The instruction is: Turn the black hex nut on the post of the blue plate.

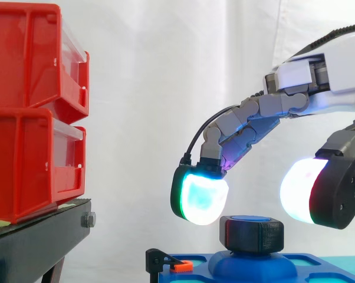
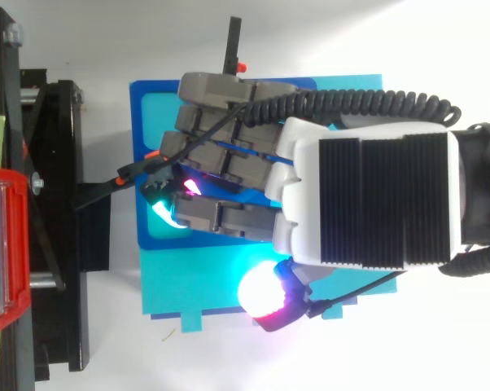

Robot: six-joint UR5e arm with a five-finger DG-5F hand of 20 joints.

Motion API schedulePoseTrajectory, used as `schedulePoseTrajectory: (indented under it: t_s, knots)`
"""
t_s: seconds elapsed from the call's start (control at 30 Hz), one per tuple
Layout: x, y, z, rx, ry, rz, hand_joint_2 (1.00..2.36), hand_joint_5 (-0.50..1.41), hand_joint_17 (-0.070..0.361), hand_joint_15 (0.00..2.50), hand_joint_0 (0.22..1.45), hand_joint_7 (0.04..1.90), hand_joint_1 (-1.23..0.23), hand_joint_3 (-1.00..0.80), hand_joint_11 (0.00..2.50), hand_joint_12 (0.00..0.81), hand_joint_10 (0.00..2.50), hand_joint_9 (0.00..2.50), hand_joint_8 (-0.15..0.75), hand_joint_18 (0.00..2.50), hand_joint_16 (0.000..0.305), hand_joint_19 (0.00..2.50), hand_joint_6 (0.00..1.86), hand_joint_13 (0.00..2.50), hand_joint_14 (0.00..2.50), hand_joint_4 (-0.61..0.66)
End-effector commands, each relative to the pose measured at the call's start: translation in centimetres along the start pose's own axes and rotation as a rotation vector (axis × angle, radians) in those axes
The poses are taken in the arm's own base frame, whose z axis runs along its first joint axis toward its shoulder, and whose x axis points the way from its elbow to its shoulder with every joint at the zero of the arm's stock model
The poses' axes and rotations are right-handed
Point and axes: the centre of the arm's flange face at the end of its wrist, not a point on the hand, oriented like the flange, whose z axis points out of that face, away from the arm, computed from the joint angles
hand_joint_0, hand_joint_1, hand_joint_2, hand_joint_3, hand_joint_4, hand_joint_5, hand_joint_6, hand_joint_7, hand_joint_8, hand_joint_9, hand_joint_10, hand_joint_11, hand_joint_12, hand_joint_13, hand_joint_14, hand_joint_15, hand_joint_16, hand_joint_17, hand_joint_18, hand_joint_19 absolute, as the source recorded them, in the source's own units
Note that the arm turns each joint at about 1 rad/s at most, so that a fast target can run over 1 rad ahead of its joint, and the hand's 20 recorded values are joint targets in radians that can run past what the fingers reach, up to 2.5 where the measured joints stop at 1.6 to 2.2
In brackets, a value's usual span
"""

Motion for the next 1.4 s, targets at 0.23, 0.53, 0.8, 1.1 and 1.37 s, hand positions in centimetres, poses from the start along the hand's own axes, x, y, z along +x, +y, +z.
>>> schedulePoseTrajectory:
  t_s: [0.23,0.53,0.8,1.1,1.37]
  knots:
    - [0.5,-1.2,-0.6,0.002,0.038,0.001,1.0,-0.16,0.125,0.09,0.5,0.86,-0.43,-0.47,0.0,0.359,0.0,0.53,0.288,0.42,0.055,0.22,0.5,0.5,0.0,0.25]
    - [0.7,-2.0,-0.9,-0.008,0.048,0.004,1.0,-0.16,0.125,0.09,0.5,0.87,-0.43,-0.47,0.0,0.36,0.0,0.53,0.287,0.42,0.055,0.22,0.5,0.5,0.0,0.24]
    - [0.8,-3.6,-1.2,-0.023,0.044,0.007,1.0,-0.16,0.125,0.09,0.5,0.87,-0.43,-0.47,0.0,0.362,0.0,0.53,0.286,0.42,0.055,0.22,0.5,0.5,0.0,0.24]
    - [1.1,-6.1,-1.8,-0.037,0.039,0.007,1.0,-0.16,0.124,0.09,0.5,0.88,-0.43,-0.47,0.0,0.361,0.0,0.52,0.285,0.42,0.055,0.22,0.5,0.5,0.0,0.25]
    - [1.5,-8.3,-2.6,-0.055,0.041,0.015,1.0,-0.16,0.124,0.09,0.5,0.87,-0.43,-0.47,0.0,0.361,0.0,0.52,0.287,0.42,0.055,0.22,0.5,0.5,0.0,0.24]
